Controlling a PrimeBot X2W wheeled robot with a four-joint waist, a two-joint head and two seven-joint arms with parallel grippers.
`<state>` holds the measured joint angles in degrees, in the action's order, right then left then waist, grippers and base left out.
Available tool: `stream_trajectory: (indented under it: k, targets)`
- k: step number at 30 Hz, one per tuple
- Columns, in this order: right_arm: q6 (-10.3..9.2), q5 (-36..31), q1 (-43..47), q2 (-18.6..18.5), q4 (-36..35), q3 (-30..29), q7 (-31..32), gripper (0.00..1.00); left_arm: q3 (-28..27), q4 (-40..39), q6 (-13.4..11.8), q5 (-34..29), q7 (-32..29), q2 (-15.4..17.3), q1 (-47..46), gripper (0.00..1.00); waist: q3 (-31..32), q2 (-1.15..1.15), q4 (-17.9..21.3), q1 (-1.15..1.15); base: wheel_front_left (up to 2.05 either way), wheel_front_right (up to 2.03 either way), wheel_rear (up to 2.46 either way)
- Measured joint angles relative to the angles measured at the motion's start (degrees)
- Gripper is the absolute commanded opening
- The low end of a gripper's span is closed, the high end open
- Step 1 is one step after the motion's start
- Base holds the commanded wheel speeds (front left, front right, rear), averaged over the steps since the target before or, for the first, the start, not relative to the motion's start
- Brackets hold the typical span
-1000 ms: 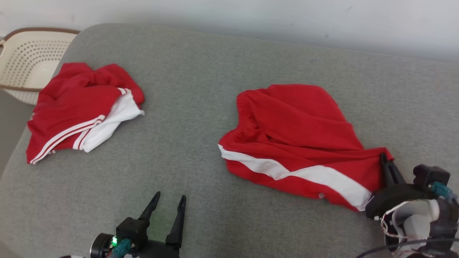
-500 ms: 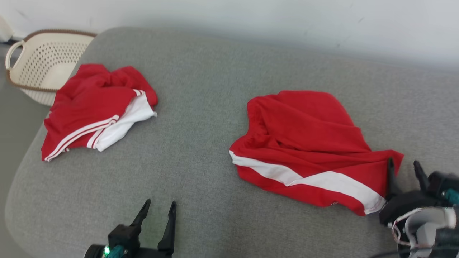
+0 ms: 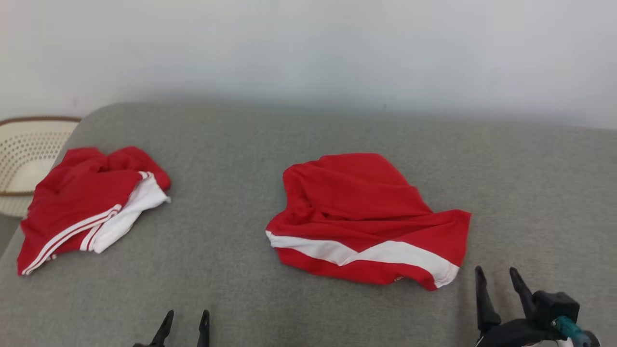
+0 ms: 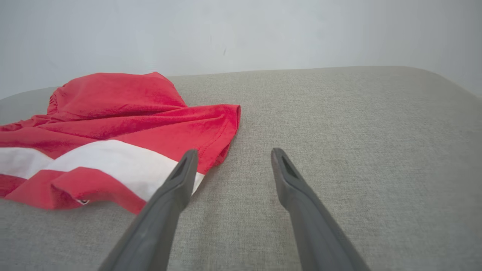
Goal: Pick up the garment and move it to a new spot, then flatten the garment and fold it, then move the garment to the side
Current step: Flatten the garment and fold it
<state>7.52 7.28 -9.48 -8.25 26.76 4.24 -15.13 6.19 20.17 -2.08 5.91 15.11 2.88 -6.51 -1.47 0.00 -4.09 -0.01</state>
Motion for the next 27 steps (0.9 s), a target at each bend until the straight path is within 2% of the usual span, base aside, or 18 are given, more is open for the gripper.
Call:
stream_trajectory:
  k: [11,27]
  targets:
    - [0.0,-0.64,4.3,1.92,-3.89,4.13,0.0,1.0,-3.46,-2.37,-0.12,-2.14,0.0,0.01,3.98,1.0,3.61,0.0,4.31,0.0,0.0,0.0,0.0]
    - [0.0,-1.93,6.64,3.31,-5.2,3.45,0.0,1.0,-3.6,-4.39,-0.56,-2.89,0.0,0.0,5.64,1.0,4.67,0.0,6.36,0.0,0.0,0.0,0.0]
